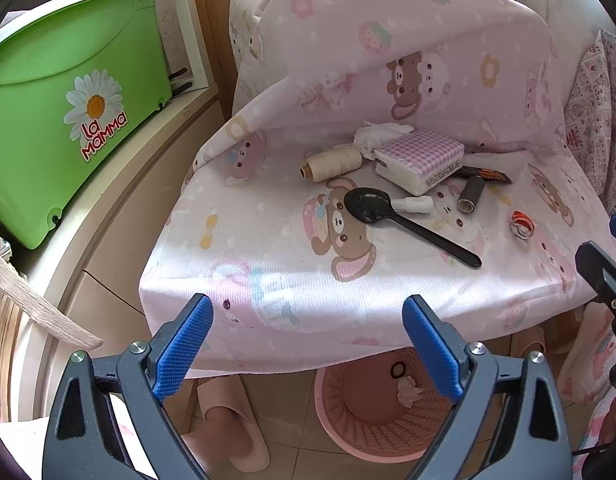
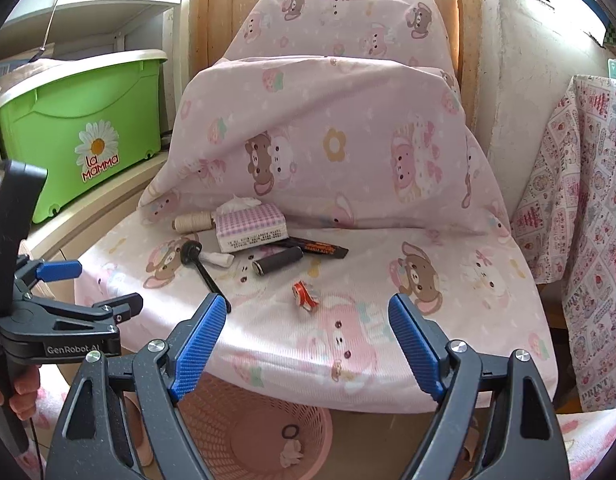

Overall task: Collect trash
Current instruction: 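Raise both open grippers back toward the chair seat, then grasp the red-orange wrapper with the right gripper while the left gripper grasps the black spoon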

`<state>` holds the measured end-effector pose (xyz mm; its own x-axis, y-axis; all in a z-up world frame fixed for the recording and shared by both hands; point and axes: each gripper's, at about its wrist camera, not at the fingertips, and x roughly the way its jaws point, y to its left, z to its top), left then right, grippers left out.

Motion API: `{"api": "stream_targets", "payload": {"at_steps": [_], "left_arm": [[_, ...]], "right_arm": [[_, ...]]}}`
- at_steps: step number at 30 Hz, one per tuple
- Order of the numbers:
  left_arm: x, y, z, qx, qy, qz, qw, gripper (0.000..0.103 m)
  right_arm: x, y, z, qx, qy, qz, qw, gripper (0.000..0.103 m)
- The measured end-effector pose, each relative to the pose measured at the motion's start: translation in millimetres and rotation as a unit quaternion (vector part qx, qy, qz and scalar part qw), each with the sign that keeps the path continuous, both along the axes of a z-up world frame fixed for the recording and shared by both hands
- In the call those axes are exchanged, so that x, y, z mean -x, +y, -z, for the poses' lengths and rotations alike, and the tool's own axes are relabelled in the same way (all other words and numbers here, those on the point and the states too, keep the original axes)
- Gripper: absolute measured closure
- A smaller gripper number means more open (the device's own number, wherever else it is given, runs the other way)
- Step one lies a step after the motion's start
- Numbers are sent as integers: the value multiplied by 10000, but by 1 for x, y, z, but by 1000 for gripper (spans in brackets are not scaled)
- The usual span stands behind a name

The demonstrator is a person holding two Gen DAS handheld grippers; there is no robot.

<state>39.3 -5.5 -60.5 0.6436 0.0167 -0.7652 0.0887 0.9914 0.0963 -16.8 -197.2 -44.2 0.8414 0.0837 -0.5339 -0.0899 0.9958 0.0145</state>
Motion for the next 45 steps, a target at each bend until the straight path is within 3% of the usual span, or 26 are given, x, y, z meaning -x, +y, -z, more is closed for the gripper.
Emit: {"api": "stream_targets", "payload": {"at_steps": [8, 17, 25, 27, 32, 37, 41, 45], "left_arm": [[-9, -10, 4, -159, -51, 26, 9999, 9], [-13, -26, 2, -206, -102, 198, 9995, 9], [-17, -25, -5, 110, -170, 233, 9995, 9], [-18, -25, -6, 200, -185, 244, 9993, 9], [-20, -26, -3, 271, -117, 242, 9993, 9], [-18, -30, -4, 372, -178, 286, 9987, 9], [-10, -29, -15, 765, -456, 388, 9953, 9], [-14, -38, -13, 770, -386, 451, 9953, 9]], "right_arm": [[-28, -8, 9, -420, 161, -62, 9990, 46], [-49, -16, 26, -741, 480, -8, 9961, 58], [-64, -4, 35, -470, 744, -113, 9961, 72], [-66, -2, 38, -442, 775, -103, 9960, 82], [-67, -1, 38, -392, 777, -111, 9961, 95], [-60, -7, 28, -610, 707, -193, 9954, 96], [-53, -19, 21, -1046, 841, -190, 9908, 96], [-48, -26, 15, -1082, 770, -150, 9910, 96]]}}
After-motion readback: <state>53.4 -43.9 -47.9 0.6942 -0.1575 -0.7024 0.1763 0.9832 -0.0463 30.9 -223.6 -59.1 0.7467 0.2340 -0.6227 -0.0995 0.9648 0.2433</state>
